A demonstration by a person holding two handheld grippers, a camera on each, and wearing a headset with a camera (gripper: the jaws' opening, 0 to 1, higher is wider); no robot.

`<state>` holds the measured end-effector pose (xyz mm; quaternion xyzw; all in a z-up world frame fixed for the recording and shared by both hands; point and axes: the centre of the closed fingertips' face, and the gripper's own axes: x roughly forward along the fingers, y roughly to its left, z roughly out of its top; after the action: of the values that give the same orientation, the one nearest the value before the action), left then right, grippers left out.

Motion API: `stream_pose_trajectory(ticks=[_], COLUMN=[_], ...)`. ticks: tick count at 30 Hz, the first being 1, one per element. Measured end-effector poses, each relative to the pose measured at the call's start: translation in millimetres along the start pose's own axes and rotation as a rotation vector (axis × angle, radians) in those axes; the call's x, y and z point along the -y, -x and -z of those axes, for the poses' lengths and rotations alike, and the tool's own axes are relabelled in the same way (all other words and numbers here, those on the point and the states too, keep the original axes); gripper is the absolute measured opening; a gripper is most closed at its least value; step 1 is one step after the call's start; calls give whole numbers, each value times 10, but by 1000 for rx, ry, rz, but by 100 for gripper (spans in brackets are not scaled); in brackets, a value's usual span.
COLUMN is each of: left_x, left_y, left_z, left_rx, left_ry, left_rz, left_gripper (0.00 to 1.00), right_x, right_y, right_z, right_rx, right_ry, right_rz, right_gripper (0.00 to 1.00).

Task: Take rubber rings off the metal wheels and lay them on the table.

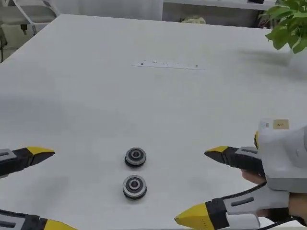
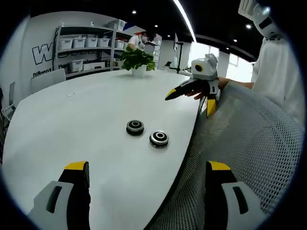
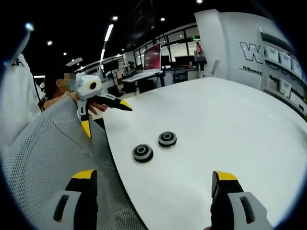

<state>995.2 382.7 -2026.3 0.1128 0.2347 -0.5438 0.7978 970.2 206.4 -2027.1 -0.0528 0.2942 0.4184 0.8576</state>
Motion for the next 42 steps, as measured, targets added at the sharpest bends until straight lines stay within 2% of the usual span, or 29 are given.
stream_pose_trajectory(ticks=[42], left_x=[37], left_y=[-14], left_z=[31], left_rx=[-14], left_ry=[9], left_rz=[21], left_gripper=[99], right_x=[-32], right_y=[-28], right_z=[48], right_rx=[-15], right_ry=[-10], right_rz=[-24], right_gripper=[94])
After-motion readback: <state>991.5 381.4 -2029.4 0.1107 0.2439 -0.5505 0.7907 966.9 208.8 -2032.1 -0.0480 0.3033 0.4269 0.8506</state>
